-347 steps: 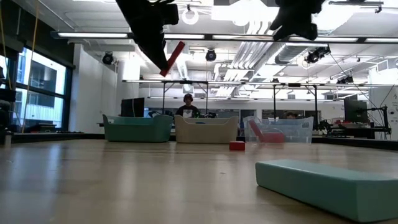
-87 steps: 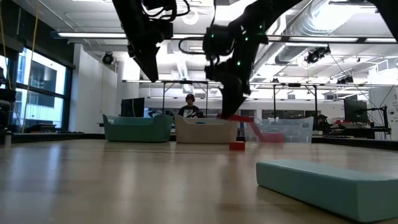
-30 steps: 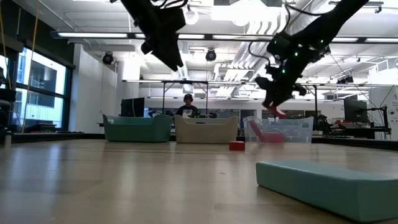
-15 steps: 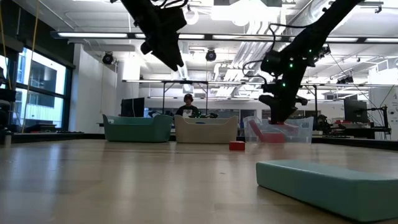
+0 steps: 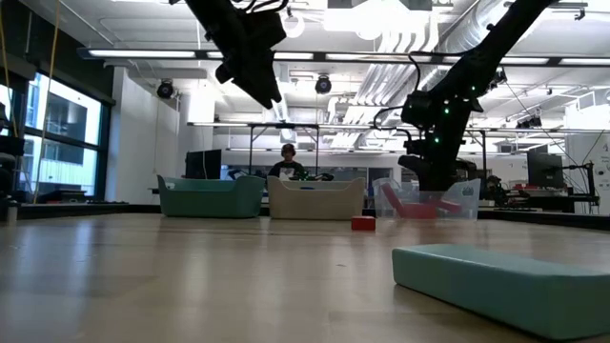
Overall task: Sort & place blocks by color
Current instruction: Put the left red blocks into the transparent bin, then put the light blue block into the green bin
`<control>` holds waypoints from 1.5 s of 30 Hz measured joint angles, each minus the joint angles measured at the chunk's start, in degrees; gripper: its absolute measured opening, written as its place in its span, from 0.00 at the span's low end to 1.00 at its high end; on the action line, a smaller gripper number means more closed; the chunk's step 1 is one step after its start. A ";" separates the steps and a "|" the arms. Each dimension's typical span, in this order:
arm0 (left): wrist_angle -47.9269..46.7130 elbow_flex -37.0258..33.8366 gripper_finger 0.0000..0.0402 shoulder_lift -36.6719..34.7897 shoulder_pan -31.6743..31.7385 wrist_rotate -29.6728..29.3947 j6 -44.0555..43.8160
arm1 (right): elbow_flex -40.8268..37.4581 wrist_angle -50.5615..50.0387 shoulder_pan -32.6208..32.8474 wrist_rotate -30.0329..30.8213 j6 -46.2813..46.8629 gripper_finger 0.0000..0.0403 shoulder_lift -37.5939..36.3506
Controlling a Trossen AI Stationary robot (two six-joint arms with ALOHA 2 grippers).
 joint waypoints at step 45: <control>-0.48 0.00 0.33 0.00 0.01 0.01 -3.29 | 14.09 -23.35 -0.67 -2.36 3.31 0.44 1.36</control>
